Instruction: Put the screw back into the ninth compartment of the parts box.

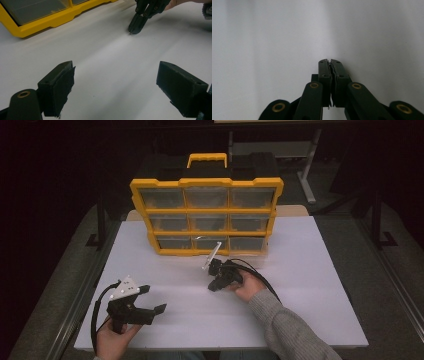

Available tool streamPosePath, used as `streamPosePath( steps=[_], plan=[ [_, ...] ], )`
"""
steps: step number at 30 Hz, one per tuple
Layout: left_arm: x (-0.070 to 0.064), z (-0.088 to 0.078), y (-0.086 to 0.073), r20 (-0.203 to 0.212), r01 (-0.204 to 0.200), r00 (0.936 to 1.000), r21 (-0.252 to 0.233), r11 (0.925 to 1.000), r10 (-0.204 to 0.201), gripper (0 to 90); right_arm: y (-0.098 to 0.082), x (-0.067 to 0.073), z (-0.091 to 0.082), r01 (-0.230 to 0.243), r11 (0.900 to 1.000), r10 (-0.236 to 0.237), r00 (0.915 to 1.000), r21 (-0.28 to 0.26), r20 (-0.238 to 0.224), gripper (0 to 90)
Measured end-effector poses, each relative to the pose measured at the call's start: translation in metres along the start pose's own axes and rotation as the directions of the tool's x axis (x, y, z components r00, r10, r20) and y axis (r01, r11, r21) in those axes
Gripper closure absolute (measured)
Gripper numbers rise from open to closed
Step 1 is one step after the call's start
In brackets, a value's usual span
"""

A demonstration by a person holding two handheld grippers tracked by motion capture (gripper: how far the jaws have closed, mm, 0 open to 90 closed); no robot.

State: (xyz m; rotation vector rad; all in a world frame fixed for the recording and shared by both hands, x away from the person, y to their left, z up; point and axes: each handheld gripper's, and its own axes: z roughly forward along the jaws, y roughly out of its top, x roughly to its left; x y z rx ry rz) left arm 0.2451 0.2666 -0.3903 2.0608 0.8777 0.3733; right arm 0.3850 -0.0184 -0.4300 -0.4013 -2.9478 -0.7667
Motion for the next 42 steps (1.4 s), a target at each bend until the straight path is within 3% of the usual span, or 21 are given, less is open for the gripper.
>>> streamPosePath(
  steps=[16, 42],
  plan=[
    [-0.001, 0.000, 0.000, 0.000, 0.003, 1.0000, 0.001, 1.0000, -0.003, 14.2, 0.002, -0.001, -0.007, -0.001, 1.000, 0.001, 0.9992, -0.016, -0.041, 86.2],
    [-0.001, 0.001, 0.000, -0.001, 0.005, 1.0000, 0.000, 1.0000, -0.005, 14.2, 0.008, -0.004, -0.049, -0.036, 0.997, 0.030, 0.9961, -0.071, -0.083, 86.3]
  ],
)
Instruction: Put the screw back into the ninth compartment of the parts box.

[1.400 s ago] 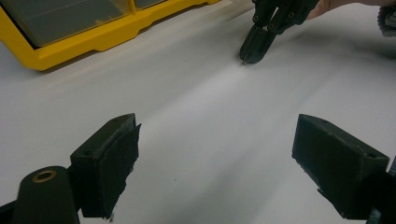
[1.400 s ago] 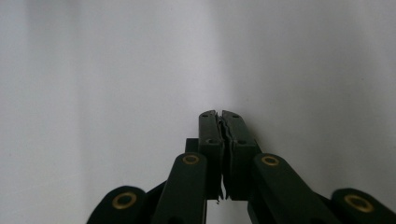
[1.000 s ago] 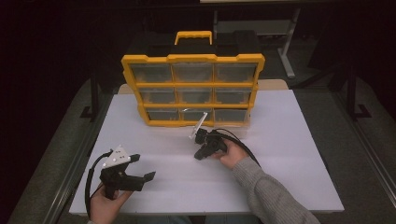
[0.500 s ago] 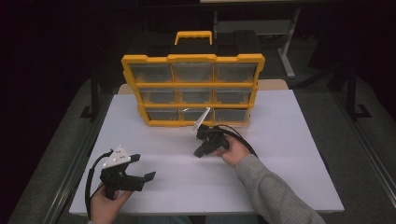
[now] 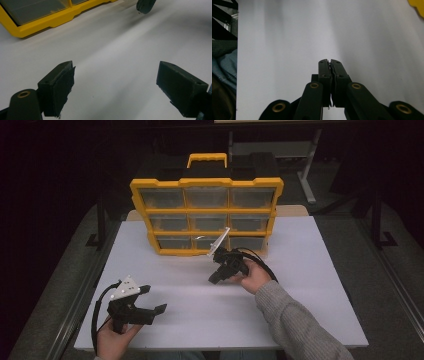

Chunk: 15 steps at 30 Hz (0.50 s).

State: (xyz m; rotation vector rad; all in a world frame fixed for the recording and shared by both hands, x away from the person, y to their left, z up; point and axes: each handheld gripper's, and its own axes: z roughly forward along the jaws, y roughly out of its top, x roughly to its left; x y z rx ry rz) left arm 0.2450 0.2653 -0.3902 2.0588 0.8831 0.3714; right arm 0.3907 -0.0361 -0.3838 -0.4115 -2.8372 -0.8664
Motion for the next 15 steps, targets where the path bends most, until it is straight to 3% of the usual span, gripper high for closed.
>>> streamPosePath(
  steps=[15],
  plan=[
    [0.000, 0.000, 0.000, 0.001, 0.003, 1.0000, -0.003, 1.0000, -0.003, 14.2, 0.008, -0.003, -0.024, -0.002, 1.000, 0.003, 1.0000, -0.030, 0.009, 86.3]
  ],
)
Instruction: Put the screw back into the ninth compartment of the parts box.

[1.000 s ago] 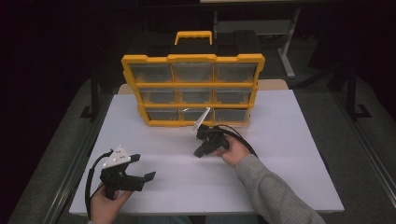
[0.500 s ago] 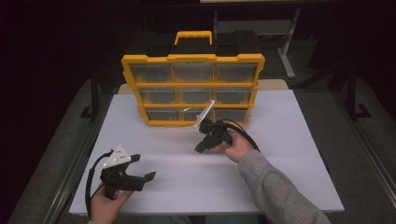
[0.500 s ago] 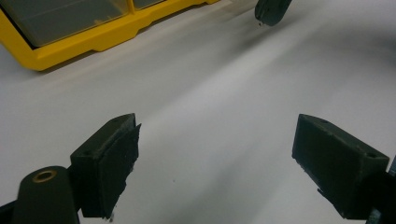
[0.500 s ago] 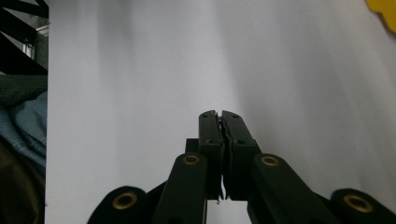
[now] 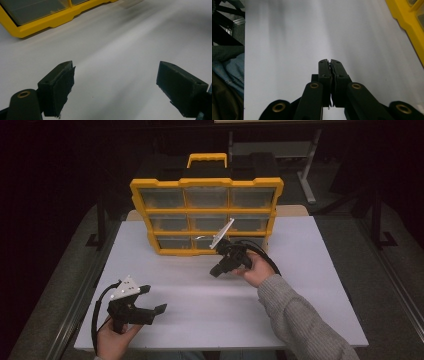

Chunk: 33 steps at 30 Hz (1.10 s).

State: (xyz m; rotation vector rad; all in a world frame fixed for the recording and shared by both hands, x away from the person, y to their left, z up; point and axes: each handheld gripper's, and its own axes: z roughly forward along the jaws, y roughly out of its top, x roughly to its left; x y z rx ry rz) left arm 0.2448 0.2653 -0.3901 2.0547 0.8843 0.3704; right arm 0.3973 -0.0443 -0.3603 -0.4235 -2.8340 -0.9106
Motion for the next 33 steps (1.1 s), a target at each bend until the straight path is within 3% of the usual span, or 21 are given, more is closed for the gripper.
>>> streamPosePath(
  steps=[15, 33],
  plan=[
    [0.000, 0.000, 0.000, 0.001, -0.004, 1.0000, 0.001, 1.0000, 0.004, 14.2, 0.006, -0.005, -0.030, 0.010, 0.999, -0.009, 0.9995, -0.032, 0.030, 86.3],
    [0.000, 0.000, 0.000, 0.001, 0.000, 1.0000, -0.001, 1.0000, 0.000, 14.2, -0.002, -0.019, -0.067, -0.035, 0.997, 0.041, 0.9949, -0.071, 0.092, 86.3]
  ],
)
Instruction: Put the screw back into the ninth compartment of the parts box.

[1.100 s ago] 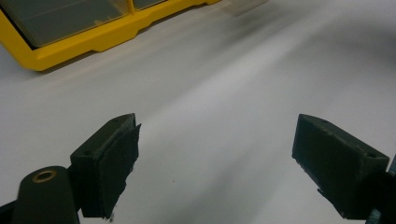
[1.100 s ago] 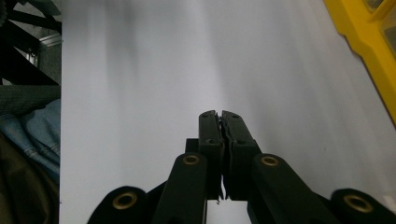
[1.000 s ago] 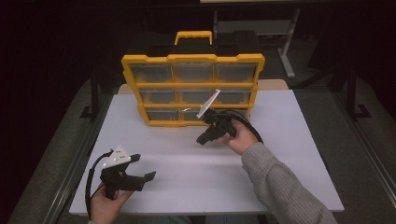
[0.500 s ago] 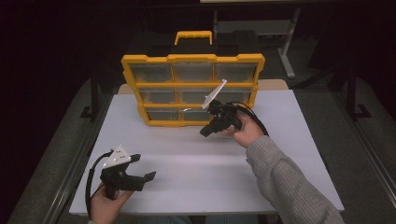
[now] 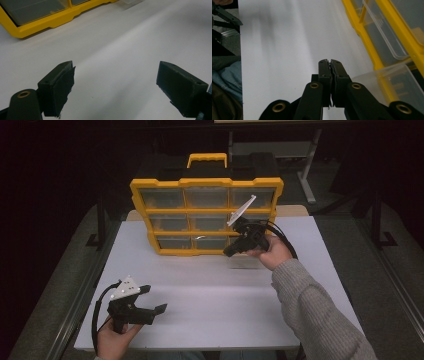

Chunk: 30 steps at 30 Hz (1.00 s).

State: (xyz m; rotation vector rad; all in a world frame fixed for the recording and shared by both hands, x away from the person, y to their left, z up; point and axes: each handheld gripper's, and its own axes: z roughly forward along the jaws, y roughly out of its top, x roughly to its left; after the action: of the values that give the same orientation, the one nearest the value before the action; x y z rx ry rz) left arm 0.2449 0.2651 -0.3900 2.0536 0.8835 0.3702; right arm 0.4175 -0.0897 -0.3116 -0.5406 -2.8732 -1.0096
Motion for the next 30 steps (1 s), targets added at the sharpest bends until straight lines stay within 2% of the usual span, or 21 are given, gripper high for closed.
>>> streamPosePath(
  steps=[6, 14, 17, 19, 30],
  plan=[
    [0.000, 0.001, 0.000, 0.001, -0.002, 1.0000, 0.001, 1.0000, 0.002, 14.2, -0.006, -0.007, -0.010, -0.019, 1.000, 0.019, 0.9996, -0.012, 0.023, 86.3],
    [0.000, 0.001, 0.000, 0.002, 0.000, 1.0000, 0.002, 1.0000, 0.000, 14.2, -0.017, -0.021, -0.019, -0.071, 0.997, 0.071, 0.9963, -0.019, 0.047, 86.2],
    [0.000, 0.001, 0.000, 0.002, -0.002, 1.0000, 0.002, 1.0000, 0.002, 14.2, -0.019, -0.026, -0.019, -0.056, 0.998, 0.057, 0.9968, -0.032, 0.055, 86.2],
    [0.000, 0.001, 0.000, 0.001, -0.002, 1.0000, 0.001, 1.0000, 0.002, 14.2, -0.020, -0.026, -0.019, -0.089, 0.996, 0.090, 0.9945, -0.021, 0.055, 86.2],
    [0.000, 0.001, 0.000, 0.002, 0.000, 1.0000, 0.002, 1.0000, 0.000, 14.2, -0.026, -0.039, -0.009, -0.129, 0.992, 0.128, 0.9884, 0.007, 0.081, 86.1]
  ],
)
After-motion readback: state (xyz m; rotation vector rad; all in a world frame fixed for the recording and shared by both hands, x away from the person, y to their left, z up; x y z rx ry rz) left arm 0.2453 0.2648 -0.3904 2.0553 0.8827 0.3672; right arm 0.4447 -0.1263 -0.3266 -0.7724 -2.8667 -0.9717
